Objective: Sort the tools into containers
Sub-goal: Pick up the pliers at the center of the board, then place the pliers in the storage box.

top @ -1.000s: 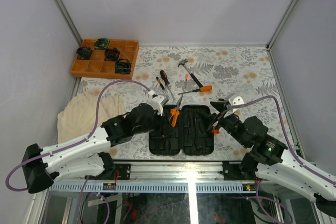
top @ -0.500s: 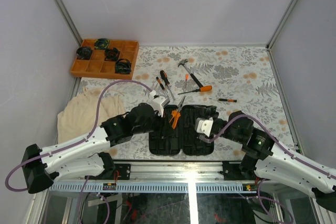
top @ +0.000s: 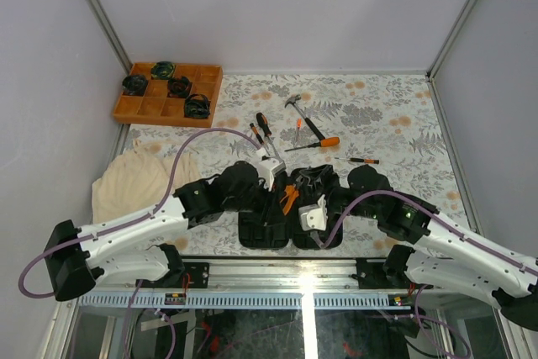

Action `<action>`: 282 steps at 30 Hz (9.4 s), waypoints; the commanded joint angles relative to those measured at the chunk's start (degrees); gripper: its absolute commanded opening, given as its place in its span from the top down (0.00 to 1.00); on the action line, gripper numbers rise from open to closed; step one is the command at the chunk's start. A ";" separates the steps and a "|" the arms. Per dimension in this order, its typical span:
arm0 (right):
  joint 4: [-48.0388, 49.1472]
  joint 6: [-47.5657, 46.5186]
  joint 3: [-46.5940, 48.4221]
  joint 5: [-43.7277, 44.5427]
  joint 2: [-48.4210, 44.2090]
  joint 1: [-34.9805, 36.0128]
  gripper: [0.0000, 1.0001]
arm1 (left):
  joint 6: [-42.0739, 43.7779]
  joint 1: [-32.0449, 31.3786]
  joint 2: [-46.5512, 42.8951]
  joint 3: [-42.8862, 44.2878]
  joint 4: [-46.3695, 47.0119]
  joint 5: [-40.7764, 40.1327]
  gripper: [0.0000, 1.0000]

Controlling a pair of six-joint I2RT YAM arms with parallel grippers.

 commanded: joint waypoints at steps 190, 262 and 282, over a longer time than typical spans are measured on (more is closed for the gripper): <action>-19.73 104.82 10.15 25.43 38.46 -13.82 0.58 | -25.17 17.34 5.67 -15.61 7.15 -25.37 0.46; -20.07 100.16 2.25 19.82 46.72 -14.78 0.67 | -22.44 17.33 7.67 -15.18 8.97 -22.36 0.50; -10.64 91.89 11.99 17.32 37.60 -14.84 0.69 | -22.11 17.37 7.18 -15.07 8.47 -22.70 0.51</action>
